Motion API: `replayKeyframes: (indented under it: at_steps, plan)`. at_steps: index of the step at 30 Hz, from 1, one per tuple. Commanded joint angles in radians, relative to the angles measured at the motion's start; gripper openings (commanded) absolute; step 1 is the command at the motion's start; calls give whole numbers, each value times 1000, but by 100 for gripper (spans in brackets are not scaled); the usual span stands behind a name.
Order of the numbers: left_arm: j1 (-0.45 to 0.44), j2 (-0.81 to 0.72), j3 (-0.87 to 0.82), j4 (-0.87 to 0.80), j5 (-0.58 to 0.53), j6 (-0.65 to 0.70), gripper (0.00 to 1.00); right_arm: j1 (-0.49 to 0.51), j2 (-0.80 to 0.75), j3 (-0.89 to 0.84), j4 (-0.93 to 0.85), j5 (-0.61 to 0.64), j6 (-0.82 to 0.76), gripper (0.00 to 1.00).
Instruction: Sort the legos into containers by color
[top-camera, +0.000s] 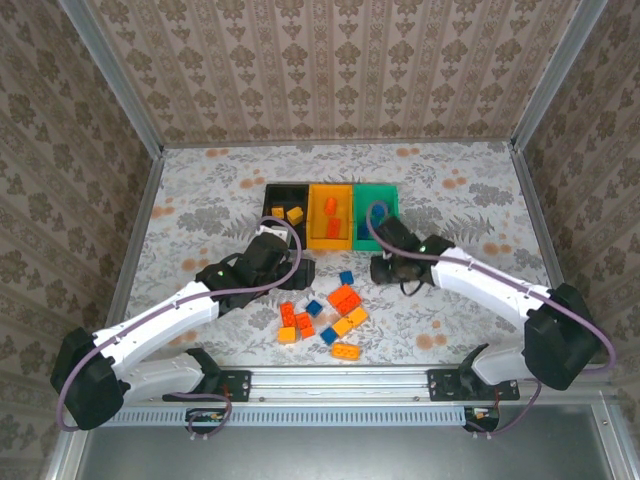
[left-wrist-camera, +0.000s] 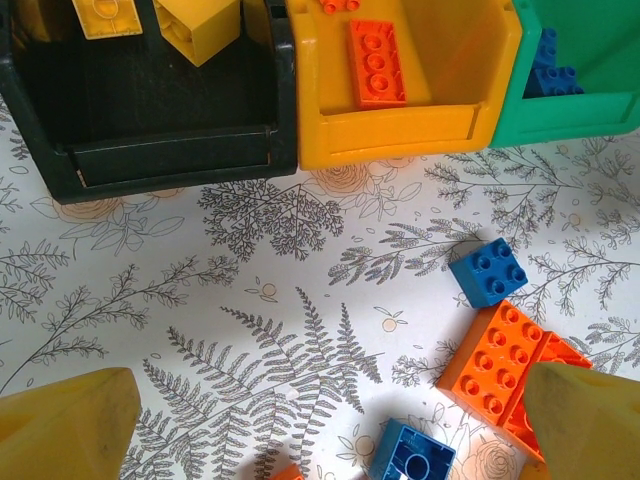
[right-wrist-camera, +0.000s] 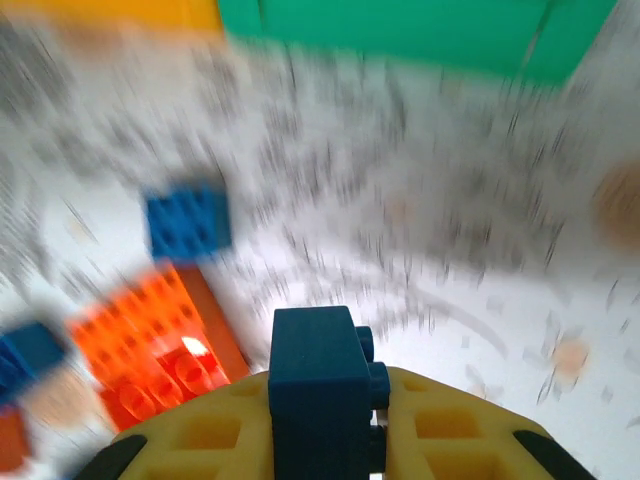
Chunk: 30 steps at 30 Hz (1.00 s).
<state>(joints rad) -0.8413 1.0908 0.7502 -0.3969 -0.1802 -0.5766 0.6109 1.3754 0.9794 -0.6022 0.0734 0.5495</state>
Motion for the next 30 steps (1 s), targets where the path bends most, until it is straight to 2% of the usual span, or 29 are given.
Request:
replayKeyframes:
  at_steps: [1,11,13,15,17,18,25,27,30]
  plan:
    - [9,-8,-13,-5,5,-7,100,-80,72,125,27,55,-8,24]
    - [3,7,-28,-30,10,-1,100,-177,468,469,26,112,20,28]
    - [2,7,-28,-47,9,0,100,-187,510,509,14,122,25,32]
    - [2,7,-32,-57,10,-2,100,-193,538,535,9,115,32,43]
    - [0,13,-35,-57,23,8,100,-192,541,543,14,87,35,64]
    - [-1,20,-34,-60,31,11,100,-189,533,539,20,72,39,69]
    - [-19,172,-5,-114,111,25,90,-146,421,427,62,57,44,73]
    - [-22,218,-11,-128,142,6,82,-140,385,378,97,51,49,73]
    - [-27,231,-42,-122,188,-26,76,-138,341,315,118,45,53,73]
